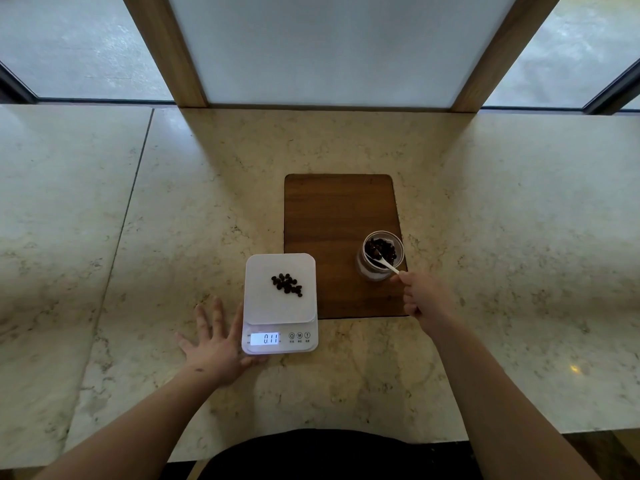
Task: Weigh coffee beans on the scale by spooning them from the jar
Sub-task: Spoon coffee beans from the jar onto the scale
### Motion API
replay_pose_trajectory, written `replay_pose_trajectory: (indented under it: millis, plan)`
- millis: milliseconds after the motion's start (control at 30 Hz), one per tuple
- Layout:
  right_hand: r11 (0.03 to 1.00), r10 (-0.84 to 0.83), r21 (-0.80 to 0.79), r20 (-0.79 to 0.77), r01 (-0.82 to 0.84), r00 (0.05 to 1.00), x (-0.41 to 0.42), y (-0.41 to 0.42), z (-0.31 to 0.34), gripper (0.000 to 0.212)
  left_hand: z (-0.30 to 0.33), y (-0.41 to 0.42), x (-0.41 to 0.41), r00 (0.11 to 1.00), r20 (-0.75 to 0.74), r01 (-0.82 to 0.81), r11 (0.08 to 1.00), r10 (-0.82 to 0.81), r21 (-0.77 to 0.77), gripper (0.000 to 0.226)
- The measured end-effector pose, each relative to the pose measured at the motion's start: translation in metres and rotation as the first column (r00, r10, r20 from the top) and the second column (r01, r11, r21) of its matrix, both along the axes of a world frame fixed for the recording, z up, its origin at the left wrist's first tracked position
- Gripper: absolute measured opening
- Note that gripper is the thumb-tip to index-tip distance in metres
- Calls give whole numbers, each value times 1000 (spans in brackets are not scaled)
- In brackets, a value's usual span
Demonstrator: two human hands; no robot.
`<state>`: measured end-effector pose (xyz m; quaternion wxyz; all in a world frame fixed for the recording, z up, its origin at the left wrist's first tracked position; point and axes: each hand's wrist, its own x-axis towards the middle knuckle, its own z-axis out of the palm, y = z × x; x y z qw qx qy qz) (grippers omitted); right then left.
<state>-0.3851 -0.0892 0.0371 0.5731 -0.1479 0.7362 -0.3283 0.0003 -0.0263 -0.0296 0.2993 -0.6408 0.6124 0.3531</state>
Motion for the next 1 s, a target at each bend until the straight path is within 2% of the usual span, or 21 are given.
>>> replay_pose_trajectory:
  millis: [633, 833, 1000]
  plan:
    - [998, -9, -57, -60, 5, 998, -6, 4, 12, 28, -3, 0, 0, 1000, -2, -18, 1000, 18, -14, 128]
    - [994, 26, -102, -50, -31, 998, 3, 4, 30, 24, -5, 1, 0, 1000, 0, -24, 999, 24, -22, 127]
    - [983, 115, -136, -48, -120, 992, 19, 8, 38, 31, -1, 0, -2, 1000, -7, -24, 1000, 24, -19, 127]
